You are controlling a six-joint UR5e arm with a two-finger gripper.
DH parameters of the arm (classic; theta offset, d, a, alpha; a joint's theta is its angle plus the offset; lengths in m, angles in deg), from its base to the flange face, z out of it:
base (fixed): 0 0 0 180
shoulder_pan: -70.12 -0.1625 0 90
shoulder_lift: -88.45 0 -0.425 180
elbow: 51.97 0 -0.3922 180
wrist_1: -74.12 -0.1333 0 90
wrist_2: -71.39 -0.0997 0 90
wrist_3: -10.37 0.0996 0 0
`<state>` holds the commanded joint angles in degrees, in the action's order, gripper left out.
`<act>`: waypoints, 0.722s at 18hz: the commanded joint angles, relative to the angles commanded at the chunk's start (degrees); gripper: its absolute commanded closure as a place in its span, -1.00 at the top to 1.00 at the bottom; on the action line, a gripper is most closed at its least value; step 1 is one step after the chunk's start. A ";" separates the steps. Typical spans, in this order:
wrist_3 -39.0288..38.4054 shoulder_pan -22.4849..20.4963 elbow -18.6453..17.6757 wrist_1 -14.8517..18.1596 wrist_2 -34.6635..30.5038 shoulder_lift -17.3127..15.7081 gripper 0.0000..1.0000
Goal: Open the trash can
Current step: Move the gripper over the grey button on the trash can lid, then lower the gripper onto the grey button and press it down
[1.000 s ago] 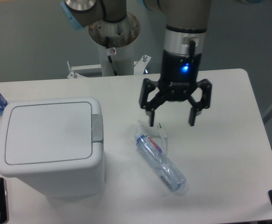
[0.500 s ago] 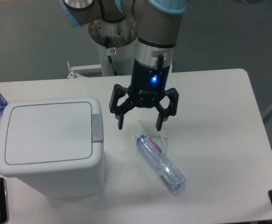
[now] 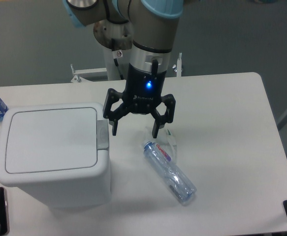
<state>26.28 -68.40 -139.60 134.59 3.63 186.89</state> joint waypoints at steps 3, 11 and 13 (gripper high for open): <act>0.00 0.35 -0.26 -0.09 -0.35 0.00 1.00; 0.00 0.97 -1.05 -0.26 -0.44 0.09 1.00; 0.00 0.97 -1.06 -0.26 -0.35 0.09 1.00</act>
<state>26.28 -67.43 -140.65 134.32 3.28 186.98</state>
